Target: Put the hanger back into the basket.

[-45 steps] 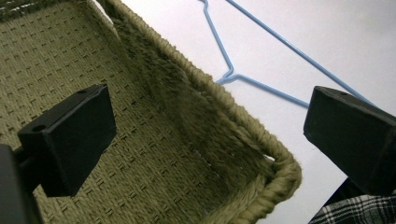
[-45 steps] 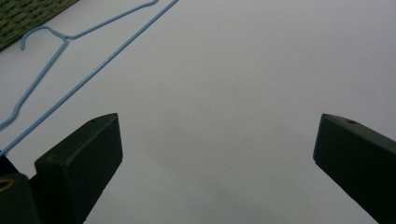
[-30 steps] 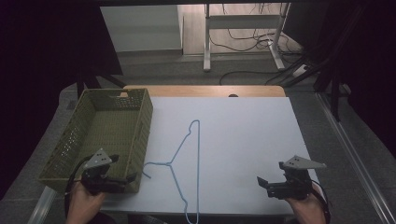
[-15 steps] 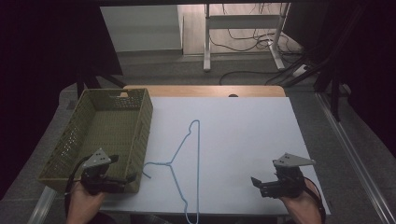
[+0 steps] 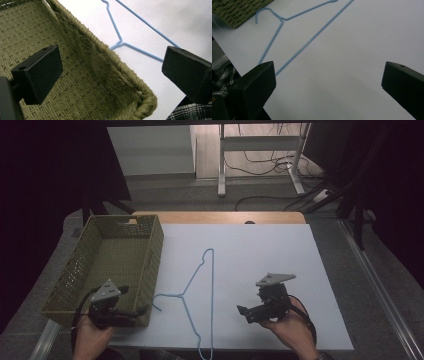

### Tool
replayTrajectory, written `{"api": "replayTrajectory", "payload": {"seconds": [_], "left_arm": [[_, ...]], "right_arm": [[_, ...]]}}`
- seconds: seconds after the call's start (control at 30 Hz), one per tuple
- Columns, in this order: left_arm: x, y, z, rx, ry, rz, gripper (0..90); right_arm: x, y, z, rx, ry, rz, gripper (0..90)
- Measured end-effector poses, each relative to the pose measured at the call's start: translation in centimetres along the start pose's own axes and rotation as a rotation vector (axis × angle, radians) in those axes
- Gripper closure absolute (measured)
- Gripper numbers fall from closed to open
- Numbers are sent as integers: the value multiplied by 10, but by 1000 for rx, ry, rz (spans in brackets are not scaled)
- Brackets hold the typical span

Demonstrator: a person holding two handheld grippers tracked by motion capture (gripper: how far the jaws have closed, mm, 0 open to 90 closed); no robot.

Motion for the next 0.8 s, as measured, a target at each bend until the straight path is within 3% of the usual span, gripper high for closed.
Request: {"api": "replayTrajectory", "payload": {"seconds": [0.13,0.3,0.43,0.57,0.8], "left_arm": [[0,2,0,17,12,13,24],[2,3,0,24,21,12,22],[2,4,0,22,24,20,23],[2,4,0,27,24,16,24],[2,4,0,27,17,21,25]], "right_arm": [[-16,15,19,7,-33,25,58],[-27,33,33,0,-61,23,123],[-34,42,40,5,-64,42,177],[-50,61,50,-12,-115,54,278],[-66,91,56,-49,-157,98,398]]}}
Point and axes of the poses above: each handheld gripper's, and its own axes: y roughly forward along the jaws, z roughly out of its top, x roughly to its right, the point moved 3 cm from there along y, roughly forward along the jaws, and after that the axes turned 8 degrees about -x, right-handed, at the moved point
